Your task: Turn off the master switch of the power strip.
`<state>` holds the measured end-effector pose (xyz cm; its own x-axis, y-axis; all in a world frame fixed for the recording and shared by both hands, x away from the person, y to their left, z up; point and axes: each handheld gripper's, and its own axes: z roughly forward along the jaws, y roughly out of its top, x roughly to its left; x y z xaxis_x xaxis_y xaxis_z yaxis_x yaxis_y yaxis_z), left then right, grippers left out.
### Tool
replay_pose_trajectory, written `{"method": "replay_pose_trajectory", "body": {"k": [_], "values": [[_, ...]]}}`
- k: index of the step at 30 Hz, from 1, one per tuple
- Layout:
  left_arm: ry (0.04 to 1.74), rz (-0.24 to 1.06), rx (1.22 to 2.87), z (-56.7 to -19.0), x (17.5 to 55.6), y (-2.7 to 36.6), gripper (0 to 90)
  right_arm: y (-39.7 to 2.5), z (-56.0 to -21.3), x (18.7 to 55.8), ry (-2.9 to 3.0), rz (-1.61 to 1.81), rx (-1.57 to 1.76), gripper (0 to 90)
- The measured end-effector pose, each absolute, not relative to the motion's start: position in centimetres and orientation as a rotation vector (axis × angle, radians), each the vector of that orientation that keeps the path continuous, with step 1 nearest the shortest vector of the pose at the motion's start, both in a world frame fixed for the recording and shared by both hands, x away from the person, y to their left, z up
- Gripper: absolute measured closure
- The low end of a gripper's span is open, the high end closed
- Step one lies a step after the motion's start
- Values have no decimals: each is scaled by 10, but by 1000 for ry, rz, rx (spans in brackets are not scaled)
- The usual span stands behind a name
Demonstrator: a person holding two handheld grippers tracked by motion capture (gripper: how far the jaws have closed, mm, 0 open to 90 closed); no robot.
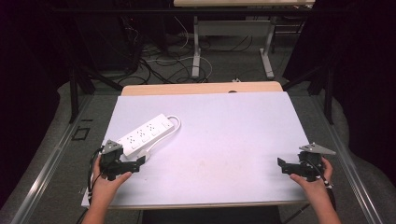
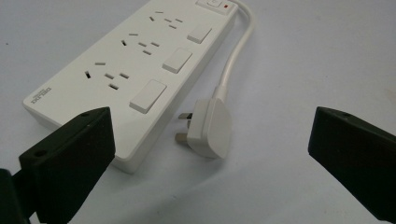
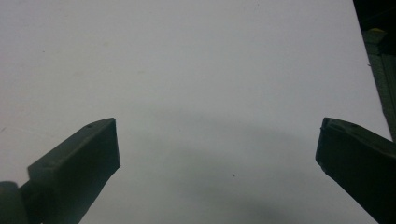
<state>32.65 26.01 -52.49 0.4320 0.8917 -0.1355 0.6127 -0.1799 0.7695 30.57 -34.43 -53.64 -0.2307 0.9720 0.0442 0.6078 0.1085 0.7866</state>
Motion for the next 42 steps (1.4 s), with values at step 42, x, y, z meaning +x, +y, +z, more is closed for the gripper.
{"method": "replay_pose_trajectory", "body": {"k": [42], "values": [[1213,481,1895,-497,329,251,210,-328,-542,303,1913,1004,1459,0]]}}
